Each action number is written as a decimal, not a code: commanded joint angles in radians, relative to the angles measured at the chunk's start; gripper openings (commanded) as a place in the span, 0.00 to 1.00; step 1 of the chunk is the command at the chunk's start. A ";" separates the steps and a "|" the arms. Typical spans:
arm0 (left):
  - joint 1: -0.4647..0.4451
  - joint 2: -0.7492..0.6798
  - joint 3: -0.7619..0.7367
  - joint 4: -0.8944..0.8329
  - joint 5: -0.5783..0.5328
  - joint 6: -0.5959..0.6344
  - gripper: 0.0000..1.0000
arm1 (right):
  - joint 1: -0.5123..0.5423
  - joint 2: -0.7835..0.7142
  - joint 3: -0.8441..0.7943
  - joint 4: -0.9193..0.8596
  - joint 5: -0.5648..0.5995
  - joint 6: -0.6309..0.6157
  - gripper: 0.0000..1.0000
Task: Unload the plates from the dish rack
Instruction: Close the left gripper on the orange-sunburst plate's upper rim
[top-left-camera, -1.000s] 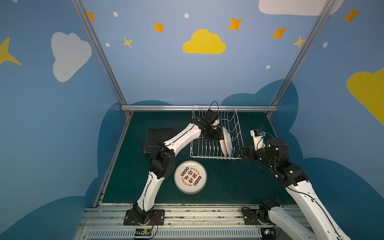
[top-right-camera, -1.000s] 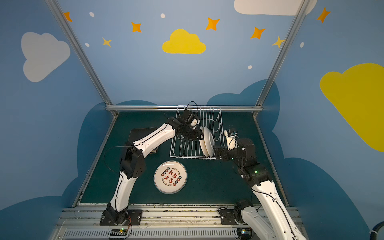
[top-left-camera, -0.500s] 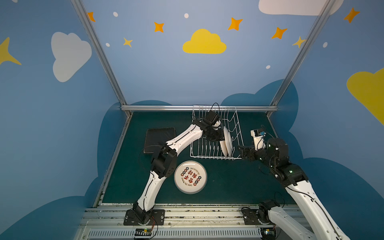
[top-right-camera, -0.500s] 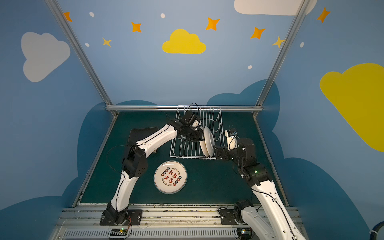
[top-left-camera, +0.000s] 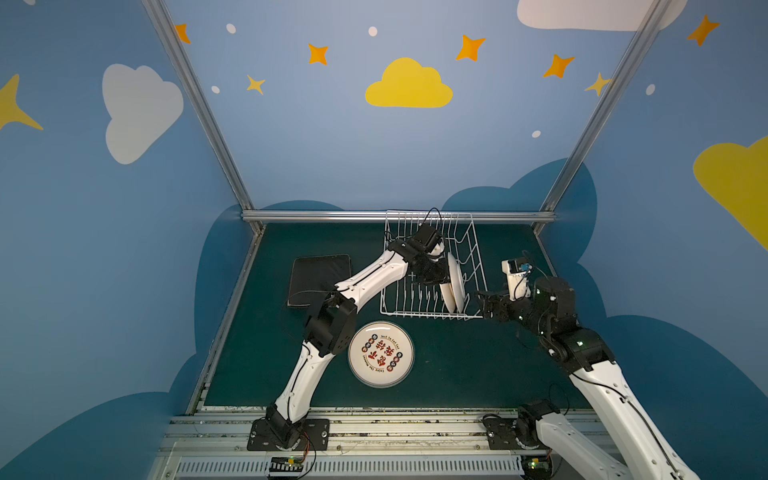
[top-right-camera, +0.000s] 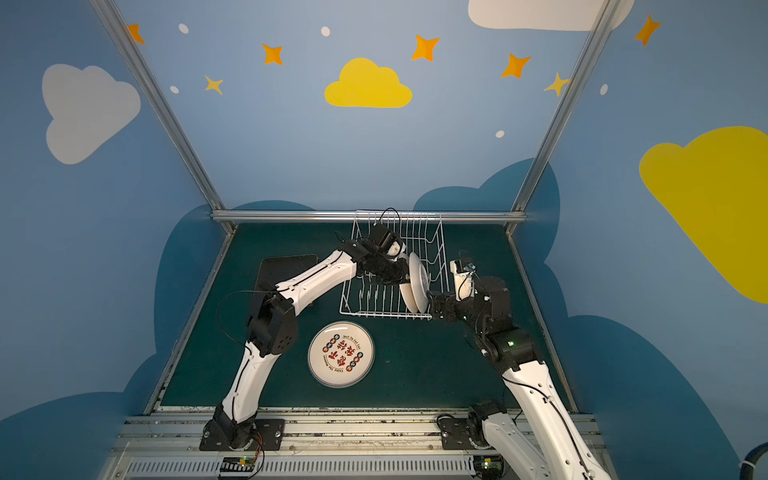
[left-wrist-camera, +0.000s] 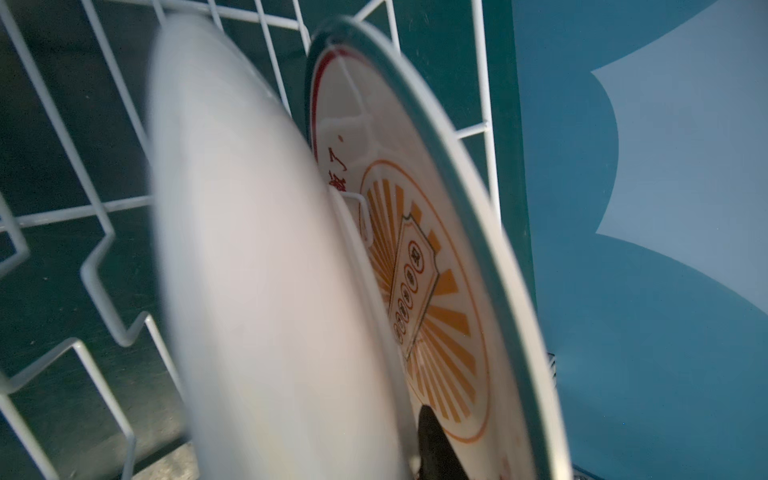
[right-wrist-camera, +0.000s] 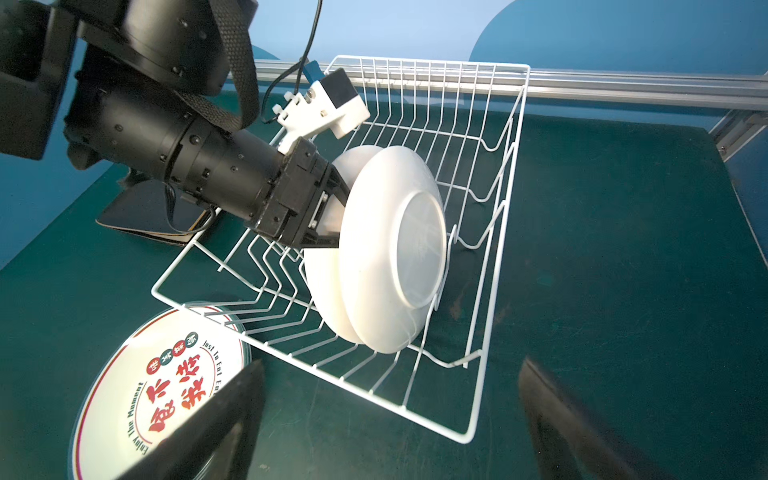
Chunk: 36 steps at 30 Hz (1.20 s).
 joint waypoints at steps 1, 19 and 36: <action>0.001 0.021 -0.014 -0.034 -0.013 -0.005 0.27 | -0.005 -0.014 -0.013 0.019 -0.008 0.011 0.95; -0.006 -0.079 -0.051 -0.017 0.019 -0.061 0.03 | -0.007 -0.033 -0.017 0.021 -0.008 0.031 0.95; -0.006 -0.246 -0.111 -0.016 0.016 -0.050 0.03 | -0.009 -0.034 -0.007 0.027 -0.001 0.055 0.95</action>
